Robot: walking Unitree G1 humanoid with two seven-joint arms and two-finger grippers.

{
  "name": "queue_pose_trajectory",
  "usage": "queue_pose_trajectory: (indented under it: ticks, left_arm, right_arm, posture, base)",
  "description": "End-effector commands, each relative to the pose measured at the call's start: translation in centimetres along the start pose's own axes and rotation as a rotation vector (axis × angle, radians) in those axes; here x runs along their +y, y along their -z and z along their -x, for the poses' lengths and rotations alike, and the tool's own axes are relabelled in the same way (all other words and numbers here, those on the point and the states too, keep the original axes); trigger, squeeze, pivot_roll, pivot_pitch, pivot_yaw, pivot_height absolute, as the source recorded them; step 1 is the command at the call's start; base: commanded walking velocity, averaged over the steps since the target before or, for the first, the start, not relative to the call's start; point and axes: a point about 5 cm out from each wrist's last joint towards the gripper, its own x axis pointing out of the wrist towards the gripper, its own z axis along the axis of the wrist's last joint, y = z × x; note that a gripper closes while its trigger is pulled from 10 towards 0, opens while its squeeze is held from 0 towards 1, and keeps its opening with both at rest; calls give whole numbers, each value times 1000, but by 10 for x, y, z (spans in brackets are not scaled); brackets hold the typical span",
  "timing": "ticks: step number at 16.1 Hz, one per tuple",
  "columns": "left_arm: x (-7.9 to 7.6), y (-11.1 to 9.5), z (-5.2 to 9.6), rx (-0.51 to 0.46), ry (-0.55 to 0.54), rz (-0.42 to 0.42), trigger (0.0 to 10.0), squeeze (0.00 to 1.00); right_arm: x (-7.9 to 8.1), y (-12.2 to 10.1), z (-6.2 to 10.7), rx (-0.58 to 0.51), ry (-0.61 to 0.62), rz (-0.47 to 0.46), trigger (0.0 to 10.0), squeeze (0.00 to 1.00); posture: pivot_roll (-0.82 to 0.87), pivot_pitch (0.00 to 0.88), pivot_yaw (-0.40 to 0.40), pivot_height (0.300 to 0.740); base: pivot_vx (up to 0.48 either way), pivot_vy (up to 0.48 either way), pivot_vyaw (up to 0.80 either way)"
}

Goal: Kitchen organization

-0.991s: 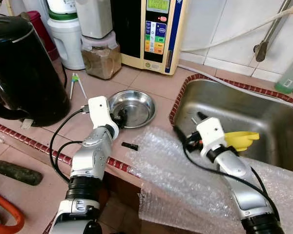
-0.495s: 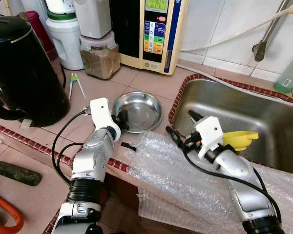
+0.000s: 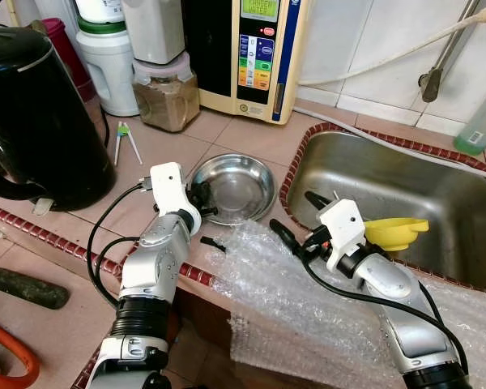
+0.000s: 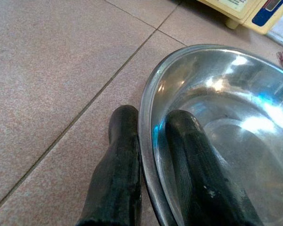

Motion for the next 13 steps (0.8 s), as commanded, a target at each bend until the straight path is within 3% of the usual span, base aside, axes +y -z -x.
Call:
queue_pose_trajectory:
  ticks: [1, 8, 13]
  left_arm:
    - [0, 4, 1, 20, 1, -14, 0, 0]
    - [0, 3, 2, -5, 3, -2, 0, 0]
    - [0, -10, 3, -99, 7, 37, 0, 0]
  right_arm:
    - [4, -2, 1, 0, -32, 11, 10000, 0]
    - [2, 1, 0, 21, -17, 27, 10000, 0]
    - [2, 2, 1, 31, -32, 28, 10000, 0]
  posture:
    - [28, 84, 11, 740]
    - [31, 90, 7, 740]
    - [33, 104, -4, 740]
  base:
    - [0, 0, 0]
    - [0, 0, 0]
    - [0, 0, 0]
